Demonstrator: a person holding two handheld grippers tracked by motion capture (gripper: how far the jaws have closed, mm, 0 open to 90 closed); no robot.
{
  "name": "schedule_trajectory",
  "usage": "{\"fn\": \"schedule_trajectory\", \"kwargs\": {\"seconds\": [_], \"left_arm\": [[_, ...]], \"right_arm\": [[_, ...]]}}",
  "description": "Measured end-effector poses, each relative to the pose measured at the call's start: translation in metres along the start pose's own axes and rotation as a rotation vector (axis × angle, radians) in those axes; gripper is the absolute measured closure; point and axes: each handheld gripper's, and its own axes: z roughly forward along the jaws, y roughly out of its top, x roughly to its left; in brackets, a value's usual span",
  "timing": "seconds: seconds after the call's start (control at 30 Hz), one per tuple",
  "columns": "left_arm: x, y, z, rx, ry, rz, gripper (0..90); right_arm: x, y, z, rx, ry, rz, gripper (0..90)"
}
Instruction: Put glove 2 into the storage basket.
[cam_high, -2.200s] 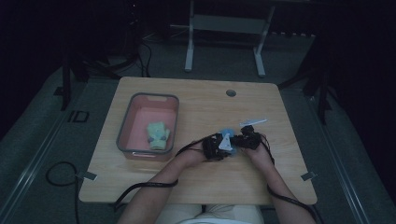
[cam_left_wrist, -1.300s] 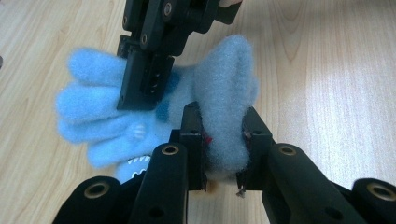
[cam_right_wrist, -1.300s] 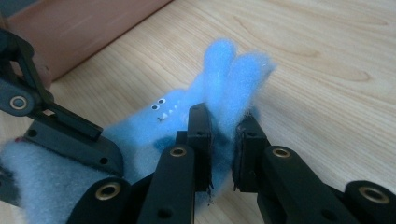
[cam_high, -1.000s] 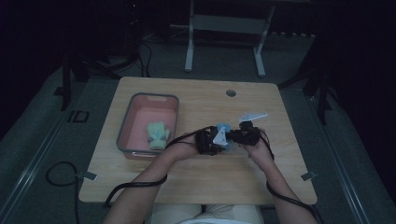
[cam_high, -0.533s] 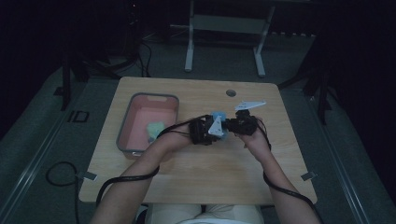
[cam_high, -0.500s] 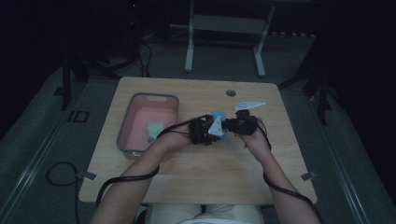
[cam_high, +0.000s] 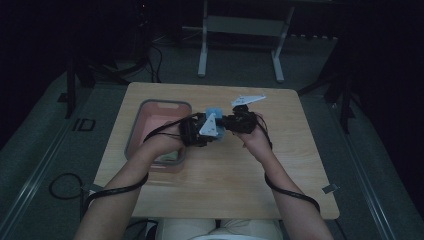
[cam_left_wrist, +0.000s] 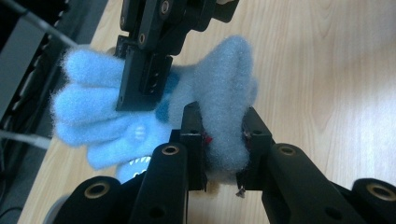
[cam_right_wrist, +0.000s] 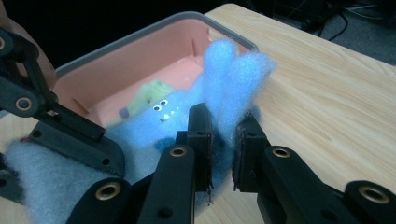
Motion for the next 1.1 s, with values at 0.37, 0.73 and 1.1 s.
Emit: {"fn": "schedule_trajectory", "kwargs": {"seconds": [0.37,0.73,1.1], "left_arm": [[0.007,-0.04,-0.026,0.031,0.026,-0.044,76.0],[0.012,-0.081,-0.049,0.074,0.043,-0.087,76.0],[0.013,-0.117,-0.047,0.121,0.028,-0.116,75.9]], "right_arm": [[0.027,0.022,0.042,0.002,0.038,-0.025,80.1],[0.053,0.038,0.086,0.008,0.081,-0.04,80.1],[0.066,0.038,0.125,0.021,0.106,-0.005,80.0]]}}
